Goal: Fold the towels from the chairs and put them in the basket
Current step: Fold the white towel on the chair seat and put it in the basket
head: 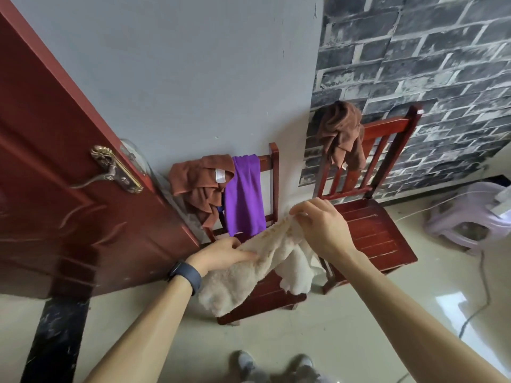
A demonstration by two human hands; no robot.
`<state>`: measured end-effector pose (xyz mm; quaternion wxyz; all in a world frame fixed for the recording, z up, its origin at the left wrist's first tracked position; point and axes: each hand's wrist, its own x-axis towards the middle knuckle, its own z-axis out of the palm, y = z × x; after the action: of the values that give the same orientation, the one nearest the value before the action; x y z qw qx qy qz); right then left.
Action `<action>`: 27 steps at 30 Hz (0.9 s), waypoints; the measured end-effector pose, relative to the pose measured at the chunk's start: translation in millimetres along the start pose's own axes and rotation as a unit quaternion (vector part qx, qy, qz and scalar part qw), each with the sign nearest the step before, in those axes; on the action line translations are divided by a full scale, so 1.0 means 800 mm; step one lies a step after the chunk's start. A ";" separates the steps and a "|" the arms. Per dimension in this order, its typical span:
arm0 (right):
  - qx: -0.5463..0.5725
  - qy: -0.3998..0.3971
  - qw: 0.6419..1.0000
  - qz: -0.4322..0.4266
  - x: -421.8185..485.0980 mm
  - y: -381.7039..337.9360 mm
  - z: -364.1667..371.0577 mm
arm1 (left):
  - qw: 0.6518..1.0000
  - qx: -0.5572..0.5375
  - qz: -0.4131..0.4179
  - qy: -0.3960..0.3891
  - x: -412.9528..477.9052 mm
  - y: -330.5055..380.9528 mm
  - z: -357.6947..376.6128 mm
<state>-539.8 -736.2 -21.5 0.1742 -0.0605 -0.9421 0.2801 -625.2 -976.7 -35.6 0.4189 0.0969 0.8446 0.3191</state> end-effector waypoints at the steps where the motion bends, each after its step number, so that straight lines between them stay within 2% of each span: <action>1: 0.012 0.005 1.000 0.012 0.003 -0.005 0.007 | 1.000 -0.023 -0.005 -0.013 -0.001 -0.006 -0.001; 4: 0.124 0.031 0.980 0.154 0.006 -0.019 0.026 | 0.986 -0.164 0.023 -0.005 -0.015 0.000 -0.009; 6: 0.211 0.047 0.934 0.283 -0.008 -0.028 0.040 | 0.973 -0.228 0.023 0.016 -0.017 0.001 -0.015; 8: 0.288 -0.003 0.871 0.398 -0.032 -0.031 0.057 | 0.960 -0.277 0.029 0.018 -0.019 0.004 -0.019; 10: 0.332 -0.108 0.813 0.467 -0.059 -0.033 0.074 | 0.948 -0.315 0.038 0.010 -0.023 0.009 -0.023; 13: 0.387 -0.213 0.752 0.489 -0.079 -0.036 0.093 | 0.935 -0.350 0.054 -0.006 -0.034 0.020 -0.028; 16: 0.434 -0.246 0.731 0.466 -0.072 -0.038 0.103 | 0.924 -0.378 0.053 -0.011 -0.038 0.021 -0.031; 20: 0.424 -0.268 0.741 0.448 -0.046 -0.039 0.116 | 0.925 -0.375 0.057 -0.015 -0.039 0.014 -0.033; 27: 0.412 -0.357 0.730 0.411 -0.024 -0.041 0.110 | 0.929 -0.364 0.058 -0.028 -0.039 0.003 -0.035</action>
<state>-554.5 -812.7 -78.0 -0.2998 -0.2599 -0.6097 0.6862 -627.3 -1001.1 -1.2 0.4298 -0.0046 0.6508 0.6258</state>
